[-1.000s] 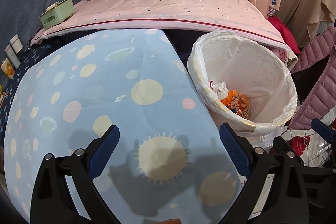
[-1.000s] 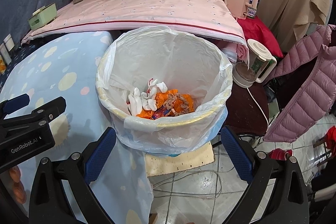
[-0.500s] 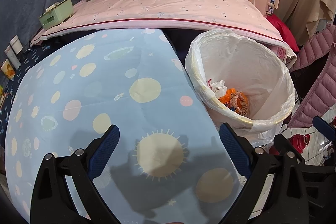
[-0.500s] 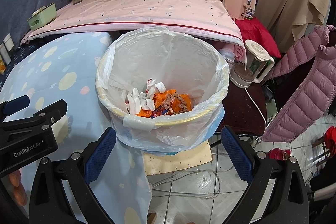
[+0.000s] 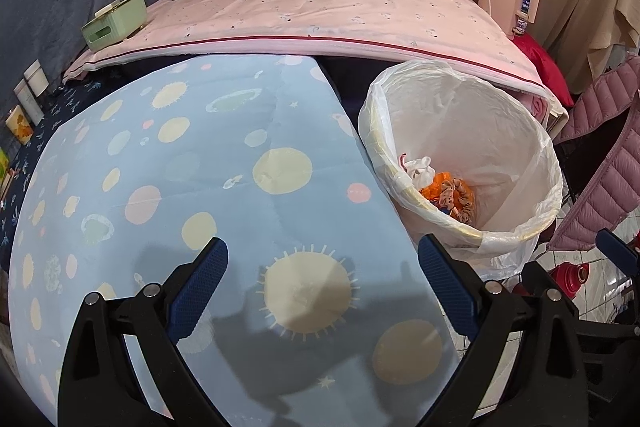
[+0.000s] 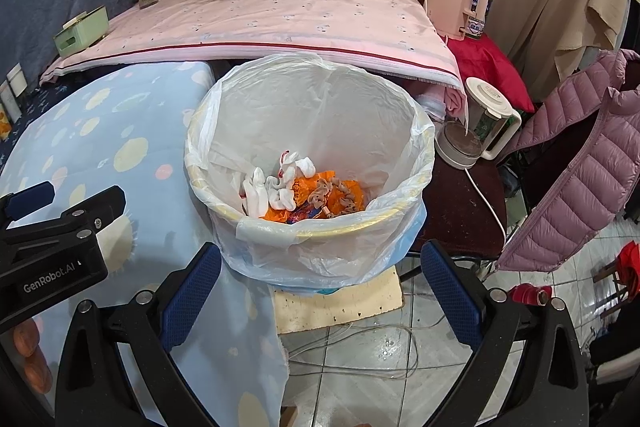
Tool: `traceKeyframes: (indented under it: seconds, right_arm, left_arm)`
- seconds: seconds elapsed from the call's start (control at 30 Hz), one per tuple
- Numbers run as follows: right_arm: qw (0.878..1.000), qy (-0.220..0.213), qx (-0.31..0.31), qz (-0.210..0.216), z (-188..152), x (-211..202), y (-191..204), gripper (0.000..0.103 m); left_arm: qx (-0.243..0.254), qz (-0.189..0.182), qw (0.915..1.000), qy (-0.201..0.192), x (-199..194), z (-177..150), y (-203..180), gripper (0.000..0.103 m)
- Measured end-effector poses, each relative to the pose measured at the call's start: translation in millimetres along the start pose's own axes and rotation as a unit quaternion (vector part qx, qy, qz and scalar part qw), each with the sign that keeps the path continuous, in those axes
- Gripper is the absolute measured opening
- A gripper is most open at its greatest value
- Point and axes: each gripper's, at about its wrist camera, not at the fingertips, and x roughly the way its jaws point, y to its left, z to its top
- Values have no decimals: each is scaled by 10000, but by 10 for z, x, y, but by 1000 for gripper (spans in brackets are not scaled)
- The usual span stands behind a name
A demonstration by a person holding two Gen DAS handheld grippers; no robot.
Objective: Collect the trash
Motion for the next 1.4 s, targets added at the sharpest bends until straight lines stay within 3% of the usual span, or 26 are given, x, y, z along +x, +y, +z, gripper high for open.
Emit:
traceKeyframes:
  seconds: [1.4]
  right_arm:
    - [10000,1,3,0,-15,-14,-7,96]
  left_arm:
    - [176,-31,9998,-28,-21,-12,-34,91]
